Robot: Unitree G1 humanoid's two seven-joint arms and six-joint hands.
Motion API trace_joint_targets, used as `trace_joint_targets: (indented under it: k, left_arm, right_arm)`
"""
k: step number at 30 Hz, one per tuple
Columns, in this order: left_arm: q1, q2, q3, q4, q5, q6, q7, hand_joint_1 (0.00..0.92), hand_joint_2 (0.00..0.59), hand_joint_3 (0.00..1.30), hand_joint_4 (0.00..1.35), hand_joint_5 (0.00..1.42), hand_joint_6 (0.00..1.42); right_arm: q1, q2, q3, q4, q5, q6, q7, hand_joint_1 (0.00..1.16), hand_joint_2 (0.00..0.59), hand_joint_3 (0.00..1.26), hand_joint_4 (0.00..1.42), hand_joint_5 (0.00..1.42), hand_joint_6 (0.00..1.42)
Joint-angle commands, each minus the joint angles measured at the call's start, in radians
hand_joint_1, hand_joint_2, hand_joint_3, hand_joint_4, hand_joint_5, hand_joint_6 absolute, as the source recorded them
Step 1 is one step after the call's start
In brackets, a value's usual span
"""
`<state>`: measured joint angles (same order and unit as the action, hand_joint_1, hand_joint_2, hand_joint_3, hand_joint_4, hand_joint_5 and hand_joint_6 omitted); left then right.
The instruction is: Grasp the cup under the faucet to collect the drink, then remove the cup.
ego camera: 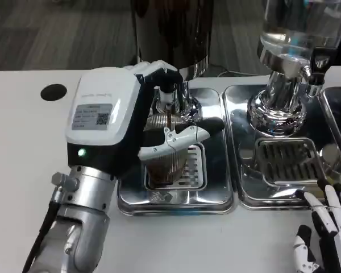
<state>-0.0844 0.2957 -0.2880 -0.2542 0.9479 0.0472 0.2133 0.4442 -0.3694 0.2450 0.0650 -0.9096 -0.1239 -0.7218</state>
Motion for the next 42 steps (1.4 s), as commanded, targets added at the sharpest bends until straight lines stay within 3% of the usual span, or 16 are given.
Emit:
trace_joint_targets:
  k: [1,26,31,38,42]
  left_arm:
    - [0.024,0.004,0.004,0.027,-0.004,0.005,-0.013,0.000,0.060,0.56,0.51,0.56,0.58]
    - [0.012,-0.007,0.007,0.050,0.002,0.012,-0.001,0.000,0.058,0.55,0.50,0.56,0.57]
    - [0.027,-0.013,0.020,0.030,0.003,0.002,0.043,0.000,0.057,0.33,0.18,0.37,0.37]
    - [0.022,-0.014,0.047,0.002,0.001,0.005,0.041,0.000,0.053,0.30,0.09,0.35,0.34]
    - [0.036,-0.017,0.056,-0.018,-0.003,-0.005,0.058,0.000,0.048,0.18,0.00,0.30,0.31]
  right_arm:
    - [0.003,-0.003,-0.003,-0.019,-0.005,0.009,0.006,0.05,0.555,0.21,0.03,0.00,0.00]
    - [0.001,-0.030,-0.016,-0.036,0.000,0.009,0.020,0.05,0.564,0.21,0.03,0.00,0.00]
    - [0.002,-0.026,-0.012,-0.031,0.003,0.006,0.016,0.06,0.565,0.21,0.03,0.00,0.00]
    - [0.009,-0.022,-0.011,-0.026,0.009,0.002,0.010,0.06,0.566,0.21,0.03,0.00,0.00]
    - [0.012,-0.022,-0.010,-0.027,0.011,-0.002,0.005,0.08,0.545,0.21,0.03,0.00,0.02]
